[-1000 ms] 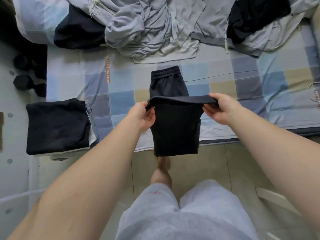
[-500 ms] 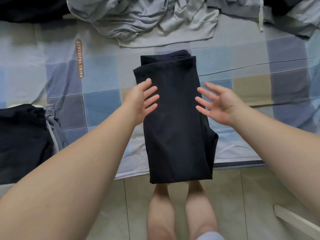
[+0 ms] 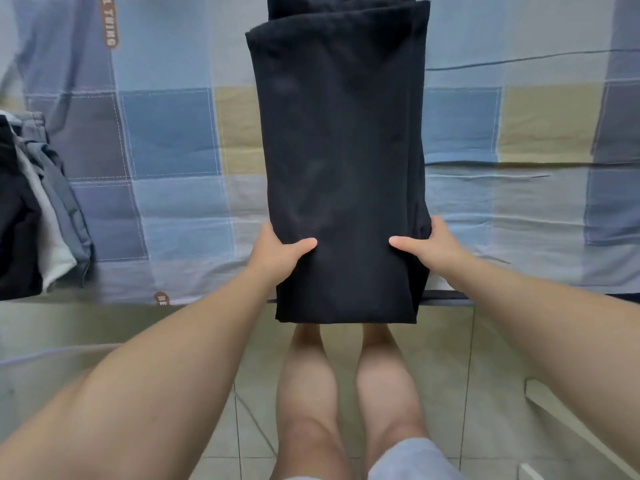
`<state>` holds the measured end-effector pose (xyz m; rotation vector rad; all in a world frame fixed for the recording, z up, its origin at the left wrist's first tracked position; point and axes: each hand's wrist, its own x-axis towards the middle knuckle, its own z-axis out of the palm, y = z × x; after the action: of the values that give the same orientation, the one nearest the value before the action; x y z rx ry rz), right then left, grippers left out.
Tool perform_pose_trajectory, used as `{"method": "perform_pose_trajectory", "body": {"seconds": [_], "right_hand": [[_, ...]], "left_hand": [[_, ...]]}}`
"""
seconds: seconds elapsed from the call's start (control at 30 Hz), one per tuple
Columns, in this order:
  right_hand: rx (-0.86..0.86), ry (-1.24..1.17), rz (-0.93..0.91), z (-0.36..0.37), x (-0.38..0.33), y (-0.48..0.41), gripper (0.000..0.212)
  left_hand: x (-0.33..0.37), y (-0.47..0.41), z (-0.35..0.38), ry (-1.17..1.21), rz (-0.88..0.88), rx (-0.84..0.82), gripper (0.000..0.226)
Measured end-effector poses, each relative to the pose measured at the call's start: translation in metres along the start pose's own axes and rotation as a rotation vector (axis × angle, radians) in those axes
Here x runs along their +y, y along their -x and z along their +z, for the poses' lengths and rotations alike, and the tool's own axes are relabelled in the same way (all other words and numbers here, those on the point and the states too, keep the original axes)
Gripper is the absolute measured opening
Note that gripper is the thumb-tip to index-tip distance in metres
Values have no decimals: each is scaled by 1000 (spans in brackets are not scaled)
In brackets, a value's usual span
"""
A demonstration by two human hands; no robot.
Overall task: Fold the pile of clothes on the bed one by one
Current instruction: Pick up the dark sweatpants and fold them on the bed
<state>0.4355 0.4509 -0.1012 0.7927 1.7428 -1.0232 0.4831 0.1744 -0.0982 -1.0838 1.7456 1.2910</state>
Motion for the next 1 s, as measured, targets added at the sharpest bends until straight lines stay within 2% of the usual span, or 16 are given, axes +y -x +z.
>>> {"method": "perform_pose_trajectory", "body": {"seconds": [0.13,0.27,0.4,0.53,0.67,0.83,0.9,1.0], "right_hand": [[-115,-45,114,12,21,10,58],[-92,-4,184,16,38,35,67],[-90,-56,198,12,40,82,55],[-116,-74,226,2,47,132,62],[-132,-126,289,-7,47,182,45],[-161,-92,361,-25,27,219,30],[-156,-113,360,-31,10,224,29],[-125,-219,366,-40,-23,216,27]], "left_hand": [[-25,13,3,-10,-123,-123,43],[-42,39,-3,-65,-241,-157,31],[-41,81,-11,50,-347,-162,49],[-44,123,-19,55,-382,-191,70],[-37,172,-27,-31,-433,-227,47],[-7,204,-48,-65,-485,-345,32],[13,205,-58,-13,-493,-348,26],[45,191,-68,189,-496,-312,20]]}}
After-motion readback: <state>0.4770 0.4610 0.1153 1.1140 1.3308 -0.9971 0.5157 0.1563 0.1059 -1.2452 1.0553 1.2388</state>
